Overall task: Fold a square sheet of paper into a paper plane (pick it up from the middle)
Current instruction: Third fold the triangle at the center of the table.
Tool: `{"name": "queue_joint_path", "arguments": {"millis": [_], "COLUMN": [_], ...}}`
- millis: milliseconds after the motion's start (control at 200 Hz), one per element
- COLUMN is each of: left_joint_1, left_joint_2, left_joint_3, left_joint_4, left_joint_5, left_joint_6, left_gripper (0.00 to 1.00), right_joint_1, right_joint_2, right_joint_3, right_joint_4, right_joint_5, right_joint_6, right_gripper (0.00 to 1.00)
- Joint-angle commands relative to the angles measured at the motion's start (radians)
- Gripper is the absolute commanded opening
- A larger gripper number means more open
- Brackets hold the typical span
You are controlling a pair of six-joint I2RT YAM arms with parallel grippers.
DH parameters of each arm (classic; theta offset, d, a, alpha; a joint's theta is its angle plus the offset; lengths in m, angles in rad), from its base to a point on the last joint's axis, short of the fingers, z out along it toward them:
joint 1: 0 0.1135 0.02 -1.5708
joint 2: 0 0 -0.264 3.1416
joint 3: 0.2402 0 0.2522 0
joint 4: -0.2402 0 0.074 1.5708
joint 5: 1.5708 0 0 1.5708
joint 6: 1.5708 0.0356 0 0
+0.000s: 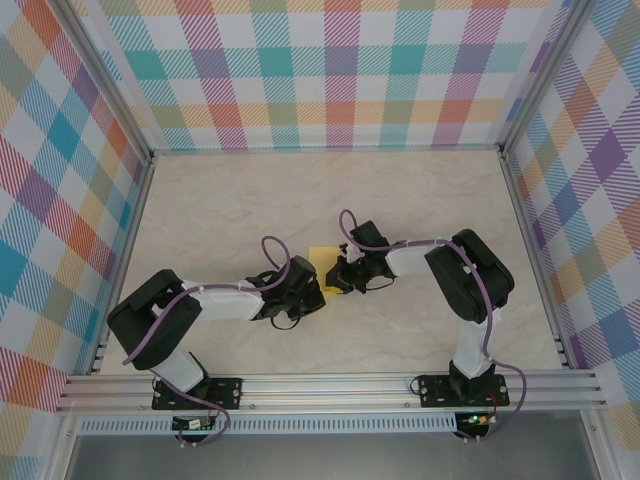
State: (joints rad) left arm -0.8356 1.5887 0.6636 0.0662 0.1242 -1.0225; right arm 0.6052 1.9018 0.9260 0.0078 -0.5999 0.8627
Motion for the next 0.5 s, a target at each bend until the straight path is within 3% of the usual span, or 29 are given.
{"name": "queue_joint_path", "arguments": {"millis": [0, 230, 495], "left_joint_1": [-0.010, -0.014, -0.013], "left_joint_2": [0.000, -0.157, -0.305], "left_joint_3": [-0.018, -0.157, -0.204], "left_joint_4": [-0.127, -0.148, -0.229], "left_joint_5": [-0.048, -0.066, -0.065], "left_joint_6": [0.038, -0.001, 0.009], "left_gripper": [0.01, 0.03, 0.04], "right_joint_1": [0.004, 0.004, 0.004], "right_joint_2": [0.048, 0.052, 0.048], "right_joint_3": [-0.016, -0.017, -0.026], "right_joint_4": [-0.108, -0.113, -0.098], "right_joint_5": [0.101, 0.108, 0.101], "right_joint_6": [-0.009, -0.010, 0.011], "right_gripper": [0.00, 0.00, 0.00]}}
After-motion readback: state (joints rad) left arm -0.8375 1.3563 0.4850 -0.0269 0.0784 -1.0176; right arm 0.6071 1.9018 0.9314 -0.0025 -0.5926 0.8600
